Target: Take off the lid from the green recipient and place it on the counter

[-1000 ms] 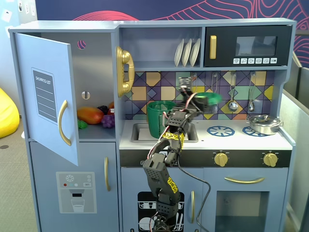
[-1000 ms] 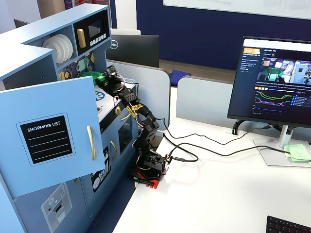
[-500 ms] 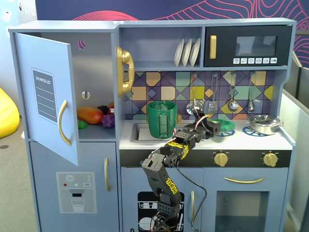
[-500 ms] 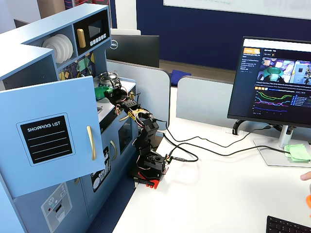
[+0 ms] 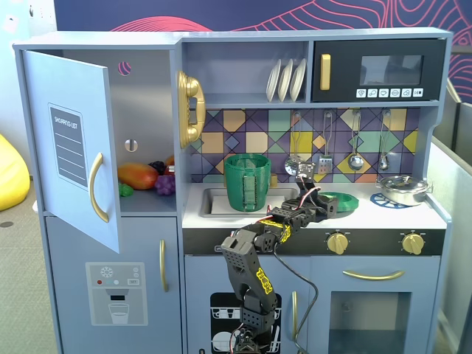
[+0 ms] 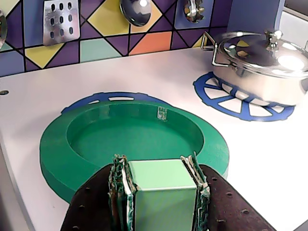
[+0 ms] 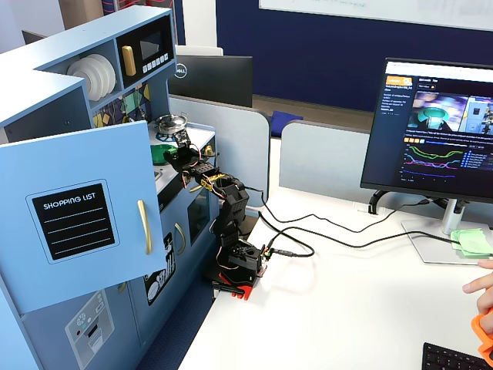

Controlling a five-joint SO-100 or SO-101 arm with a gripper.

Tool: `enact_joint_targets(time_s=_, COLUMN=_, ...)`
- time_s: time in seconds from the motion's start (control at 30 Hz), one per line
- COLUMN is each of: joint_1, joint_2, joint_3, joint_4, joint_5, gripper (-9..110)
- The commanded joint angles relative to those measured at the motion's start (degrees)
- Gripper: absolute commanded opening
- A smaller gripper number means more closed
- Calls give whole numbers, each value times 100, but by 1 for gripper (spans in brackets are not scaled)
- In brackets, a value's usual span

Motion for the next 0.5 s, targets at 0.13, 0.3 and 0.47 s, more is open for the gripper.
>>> enact_joint_targets(time_s=0.13, joint_1=-70, joint_2=9, joint_3=-62, joint_4=-229, joint_5=-44, gripper=1)
enact_joint_targets(time_s=0.3, joint_1=-70, joint_2=53, joint_3=-35, joint_4=-237, joint_5=193, gripper=16)
enact_joint_targets(time_s=0.47, joint_1=-97, joint_2=88, joint_3=-44, joint_4=-413, joint_5=378, gripper=23)
